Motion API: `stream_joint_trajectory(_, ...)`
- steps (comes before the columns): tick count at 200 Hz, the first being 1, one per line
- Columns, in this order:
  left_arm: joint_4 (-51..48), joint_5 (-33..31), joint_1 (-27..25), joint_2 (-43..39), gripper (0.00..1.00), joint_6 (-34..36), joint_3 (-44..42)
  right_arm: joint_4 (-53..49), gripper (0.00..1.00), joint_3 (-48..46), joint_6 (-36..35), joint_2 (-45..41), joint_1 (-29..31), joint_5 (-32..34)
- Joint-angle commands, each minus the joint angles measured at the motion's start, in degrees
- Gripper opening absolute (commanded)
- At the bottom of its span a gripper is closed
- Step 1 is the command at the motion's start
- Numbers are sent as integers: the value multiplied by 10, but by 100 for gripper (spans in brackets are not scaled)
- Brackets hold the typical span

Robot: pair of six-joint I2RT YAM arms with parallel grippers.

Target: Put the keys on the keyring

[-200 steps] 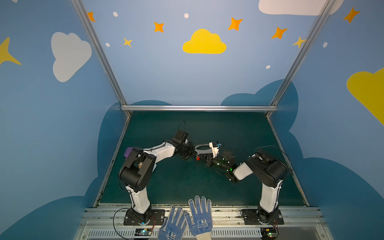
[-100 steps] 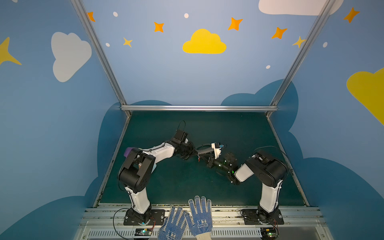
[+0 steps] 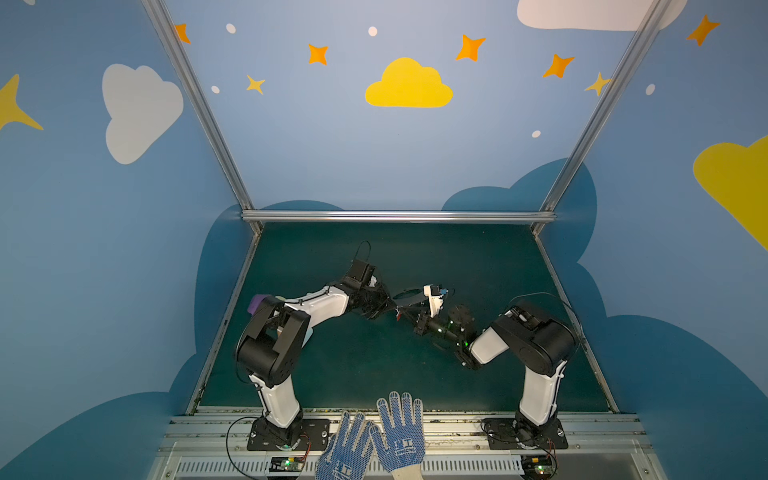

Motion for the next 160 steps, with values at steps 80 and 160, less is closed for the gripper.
stream_joint_trajectory(80, -45, -16, 3, -55, 17, 18, -5, 18, 0, 13, -21, -52, -1, 11)
stream_joint_trajectory(160, -90, -39, 12, -102, 19, 60, 13, -8, 0, 8, -37, -108, 0, -3)
